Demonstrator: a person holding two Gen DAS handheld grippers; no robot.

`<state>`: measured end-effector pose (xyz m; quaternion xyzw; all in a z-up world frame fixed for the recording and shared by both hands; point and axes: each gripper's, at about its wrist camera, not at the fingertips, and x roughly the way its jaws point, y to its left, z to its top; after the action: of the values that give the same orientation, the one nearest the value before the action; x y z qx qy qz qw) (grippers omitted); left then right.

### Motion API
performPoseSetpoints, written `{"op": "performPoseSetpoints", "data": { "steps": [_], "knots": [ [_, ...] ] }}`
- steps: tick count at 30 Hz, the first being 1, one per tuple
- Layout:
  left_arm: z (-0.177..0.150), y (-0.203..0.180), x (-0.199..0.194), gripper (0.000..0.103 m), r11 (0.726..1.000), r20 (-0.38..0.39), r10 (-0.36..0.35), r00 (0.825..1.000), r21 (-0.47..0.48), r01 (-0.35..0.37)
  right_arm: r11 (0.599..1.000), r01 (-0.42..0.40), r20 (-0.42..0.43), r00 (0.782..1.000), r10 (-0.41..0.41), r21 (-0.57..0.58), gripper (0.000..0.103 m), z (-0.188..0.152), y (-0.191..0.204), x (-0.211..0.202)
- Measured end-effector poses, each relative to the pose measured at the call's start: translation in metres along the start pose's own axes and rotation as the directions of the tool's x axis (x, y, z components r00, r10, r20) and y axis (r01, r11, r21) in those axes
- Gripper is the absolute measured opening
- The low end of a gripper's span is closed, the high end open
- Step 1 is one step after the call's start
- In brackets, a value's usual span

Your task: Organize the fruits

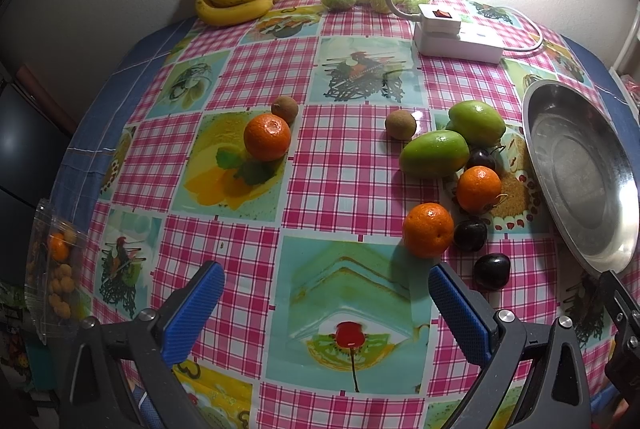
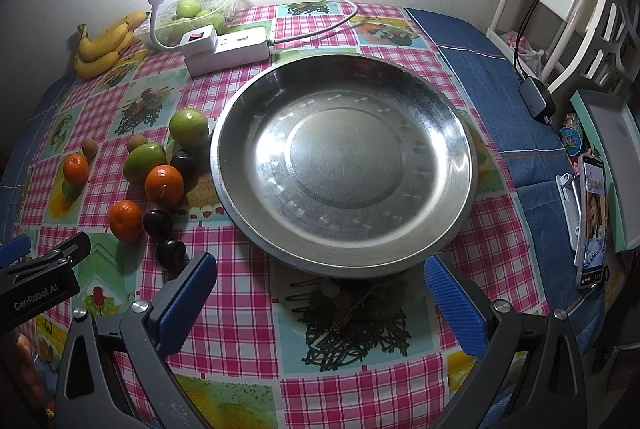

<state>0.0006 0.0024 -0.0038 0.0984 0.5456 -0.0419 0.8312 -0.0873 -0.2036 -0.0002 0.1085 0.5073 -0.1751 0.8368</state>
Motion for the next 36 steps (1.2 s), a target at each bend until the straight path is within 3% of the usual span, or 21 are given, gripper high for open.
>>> {"op": "performPoseSetpoints", "data": {
  "steps": [3,9,13,20,26,28,30,36],
  "knots": [
    [0.003,0.004,-0.002,0.103,1.0,0.01,0.02,1.0,-0.016,-0.019,1.0,-0.024,0.003,1.0,0.024,-0.01,0.103,0.001,0.005,0.0],
    [0.009,0.022,0.0,0.103,0.996,0.01,0.056,0.998,-0.075,-0.055,0.987,-0.152,-0.052,0.987,0.15,-0.049,0.103,0.005,0.034,0.008],
    [0.014,0.028,0.003,0.103,0.995,-0.022,0.01,1.0,-0.097,-0.012,0.972,-0.219,-0.077,0.974,0.212,-0.088,0.103,0.004,0.06,0.011],
    [0.029,0.037,-0.007,0.103,0.985,0.0,-0.062,0.998,-0.159,0.062,0.957,-0.255,-0.083,0.966,0.245,-0.137,0.102,0.005,0.085,0.016],
    [0.033,0.033,0.002,0.1,0.976,-0.031,-0.134,0.991,-0.178,0.126,0.95,-0.29,-0.124,0.953,0.275,-0.12,0.083,0.009,0.091,0.03],
    [0.033,0.028,0.008,0.096,0.973,-0.055,-0.16,0.986,-0.179,0.148,0.947,-0.304,-0.15,0.946,0.288,-0.104,0.064,0.011,0.09,0.038],
    [0.032,0.021,0.014,0.093,0.967,-0.081,-0.198,0.977,-0.178,0.181,0.947,-0.309,-0.175,0.941,0.29,-0.092,0.057,0.011,0.09,0.047],
    [0.037,0.002,0.026,0.082,0.949,-0.129,-0.284,0.95,-0.177,0.259,0.952,-0.298,-0.217,0.936,0.277,-0.074,0.047,0.011,0.091,0.062]
  ]
}}
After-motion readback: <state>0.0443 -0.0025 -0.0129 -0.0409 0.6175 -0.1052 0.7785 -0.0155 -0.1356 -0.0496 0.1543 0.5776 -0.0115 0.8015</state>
